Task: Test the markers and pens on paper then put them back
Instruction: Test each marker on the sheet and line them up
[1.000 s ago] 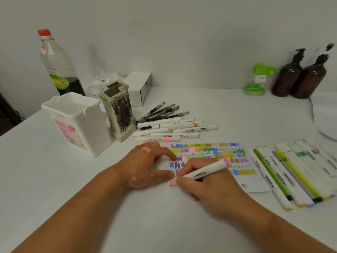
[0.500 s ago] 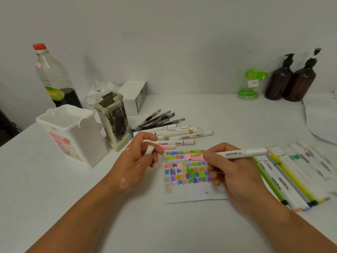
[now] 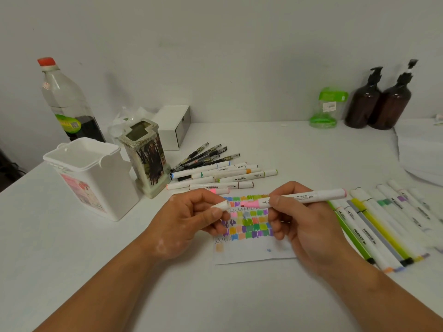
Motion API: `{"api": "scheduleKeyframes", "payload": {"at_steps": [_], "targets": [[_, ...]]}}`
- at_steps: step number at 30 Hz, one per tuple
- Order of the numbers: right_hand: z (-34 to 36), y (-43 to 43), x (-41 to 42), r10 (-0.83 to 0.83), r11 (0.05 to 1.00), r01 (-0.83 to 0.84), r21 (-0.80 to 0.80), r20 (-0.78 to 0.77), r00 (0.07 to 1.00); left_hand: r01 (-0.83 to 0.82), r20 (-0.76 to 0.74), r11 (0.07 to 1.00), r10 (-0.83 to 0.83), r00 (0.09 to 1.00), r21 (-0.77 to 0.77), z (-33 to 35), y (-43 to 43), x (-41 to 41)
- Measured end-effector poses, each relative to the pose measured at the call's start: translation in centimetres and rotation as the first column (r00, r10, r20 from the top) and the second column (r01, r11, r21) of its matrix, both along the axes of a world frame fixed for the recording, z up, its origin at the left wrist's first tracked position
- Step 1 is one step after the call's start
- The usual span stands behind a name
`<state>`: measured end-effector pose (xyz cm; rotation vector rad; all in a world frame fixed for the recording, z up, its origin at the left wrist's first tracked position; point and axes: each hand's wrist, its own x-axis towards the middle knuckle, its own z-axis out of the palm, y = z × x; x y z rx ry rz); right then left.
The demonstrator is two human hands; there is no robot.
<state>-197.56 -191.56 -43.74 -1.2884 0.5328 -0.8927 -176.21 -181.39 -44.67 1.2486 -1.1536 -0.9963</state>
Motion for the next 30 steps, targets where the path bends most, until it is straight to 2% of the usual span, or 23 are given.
{"api": "scheduleKeyframes", "payload": {"at_steps": [5,10,18,23,25,28,30], "targets": [[-0.1,0.0,0.1,0.008,0.999,-0.008,-0.033,-0.003,1.0,-0.007,0.052,1.0,0.007,0.999,0.007,0.4,0.1,-0.3],[-0.4,1.1,0.6,0.057,0.992,-0.068,-0.107,-0.096,0.994,0.034,0.074,0.999,-0.034,0.997,0.0,0.6,0.3,-1.4],[0.4,1.5,1.0,0.086,0.996,-0.087,-0.033,-0.047,0.995,0.021,0.104,0.997,-0.013,0.995,-0.073,0.6,0.4,-1.7],[0.7,1.3,0.5,0.105,0.986,-0.12,-0.118,-0.125,0.987,-0.007,0.184,0.996,0.025,0.983,-0.094,0.0,0.0,-1.2],[1.2,0.7,-0.3,0.197,0.978,-0.204,-0.054,-0.109,0.974,-0.031,0.241,0.994,0.056,0.969,-0.107,-0.1,-0.1,-0.7],[2.0,0.0,-1.1,0.371,0.922,-0.362,0.138,-0.045,0.928,-0.081,0.341,0.991,0.114,0.933,-0.11,-0.2,0.0,0.0],[2.2,-0.1,-1.2,0.381,0.92,-0.36,0.156,-0.139,0.914,-0.084,0.437,0.987,0.135,0.889,-0.134,-0.3,0.1,-0.2]]}}
